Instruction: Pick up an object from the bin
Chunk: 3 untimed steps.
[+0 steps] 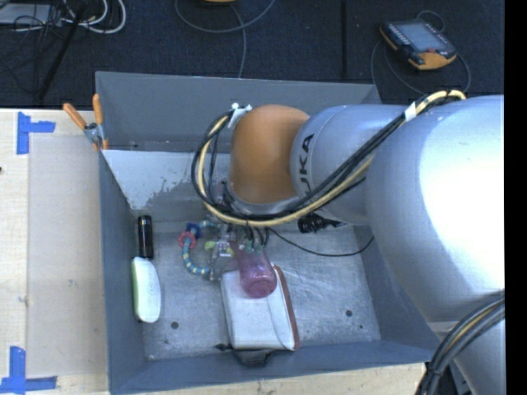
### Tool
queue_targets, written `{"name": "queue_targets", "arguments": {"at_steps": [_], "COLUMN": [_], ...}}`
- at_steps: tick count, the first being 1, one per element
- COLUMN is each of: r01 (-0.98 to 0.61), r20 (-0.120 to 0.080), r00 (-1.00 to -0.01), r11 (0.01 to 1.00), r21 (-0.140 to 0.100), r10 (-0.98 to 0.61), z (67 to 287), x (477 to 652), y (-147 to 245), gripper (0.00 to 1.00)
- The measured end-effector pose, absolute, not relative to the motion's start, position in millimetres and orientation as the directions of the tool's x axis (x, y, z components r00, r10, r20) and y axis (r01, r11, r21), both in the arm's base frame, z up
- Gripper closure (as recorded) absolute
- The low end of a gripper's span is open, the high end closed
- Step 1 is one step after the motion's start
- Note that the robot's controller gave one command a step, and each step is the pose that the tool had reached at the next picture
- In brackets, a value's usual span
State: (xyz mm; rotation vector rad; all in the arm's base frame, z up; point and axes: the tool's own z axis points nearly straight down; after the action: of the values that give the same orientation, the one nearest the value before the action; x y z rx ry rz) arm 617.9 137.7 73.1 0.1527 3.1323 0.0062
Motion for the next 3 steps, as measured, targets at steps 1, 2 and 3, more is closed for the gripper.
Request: {"name": "queue_targets", "arguments": {"at_steps": [1, 2, 3], "r01": [0.097, 0.098, 0.098], "r20": [0.0, 0.007, 0.0], "r00": [-0.995, -0.995, -0.995], "r11": [0.995, 0.995, 0.995], "r21": [0.002, -0.001, 0.001], "r10": [0.097, 0.098, 0.098], "z": [79.4, 107.5, 128.7], "x": [615.8, 613.8, 615.7], "y": [137.1, 136.2, 136.3], "gripper": [1.0, 1.0, 1.0]}}
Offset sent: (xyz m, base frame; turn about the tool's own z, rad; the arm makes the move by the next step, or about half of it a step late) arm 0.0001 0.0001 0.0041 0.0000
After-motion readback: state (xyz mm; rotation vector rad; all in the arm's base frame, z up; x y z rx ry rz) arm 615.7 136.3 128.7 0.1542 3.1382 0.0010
